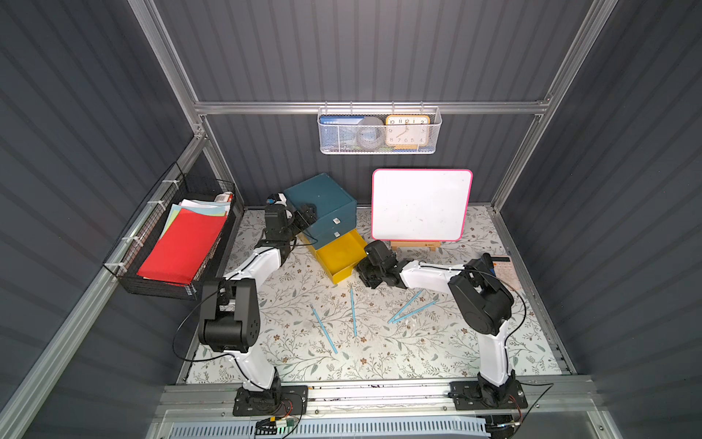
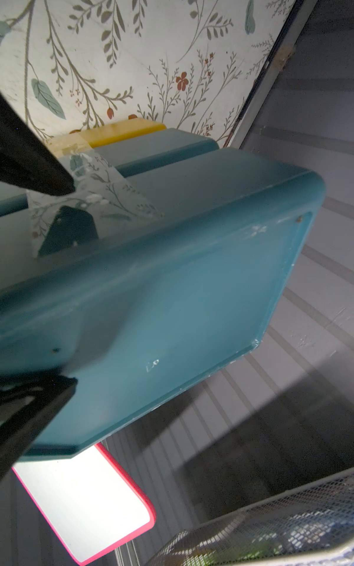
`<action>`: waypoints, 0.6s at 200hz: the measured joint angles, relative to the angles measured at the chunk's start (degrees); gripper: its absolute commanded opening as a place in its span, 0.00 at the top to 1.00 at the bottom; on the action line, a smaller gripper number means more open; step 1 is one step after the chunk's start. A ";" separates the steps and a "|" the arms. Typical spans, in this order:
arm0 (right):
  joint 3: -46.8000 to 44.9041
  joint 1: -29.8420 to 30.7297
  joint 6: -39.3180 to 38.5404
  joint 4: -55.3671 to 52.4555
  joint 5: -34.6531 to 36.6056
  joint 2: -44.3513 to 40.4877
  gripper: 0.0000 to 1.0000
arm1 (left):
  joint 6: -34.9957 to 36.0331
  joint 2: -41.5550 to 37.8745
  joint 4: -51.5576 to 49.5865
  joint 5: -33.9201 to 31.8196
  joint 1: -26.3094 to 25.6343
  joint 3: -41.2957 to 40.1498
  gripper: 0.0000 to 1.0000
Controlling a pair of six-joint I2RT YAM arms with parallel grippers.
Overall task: Please place the pencils in the drawer according to their color
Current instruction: Open the drawer in the storage box.
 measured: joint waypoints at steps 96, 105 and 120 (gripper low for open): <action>1.03 -0.13 -12.52 -5.97 -0.76 -3.74 0.50 | 0.00 0.00 0.07 0.20 0.00 -0.07 0.03; 1.73 -0.13 -14.58 -7.58 -1.03 -4.70 0.50 | 0.00 0.00 0.07 0.20 0.00 -0.09 0.03; 2.89 -0.11 -18.47 -10.21 -1.40 -6.49 0.50 | 0.00 -0.02 0.07 0.17 0.00 -0.09 0.03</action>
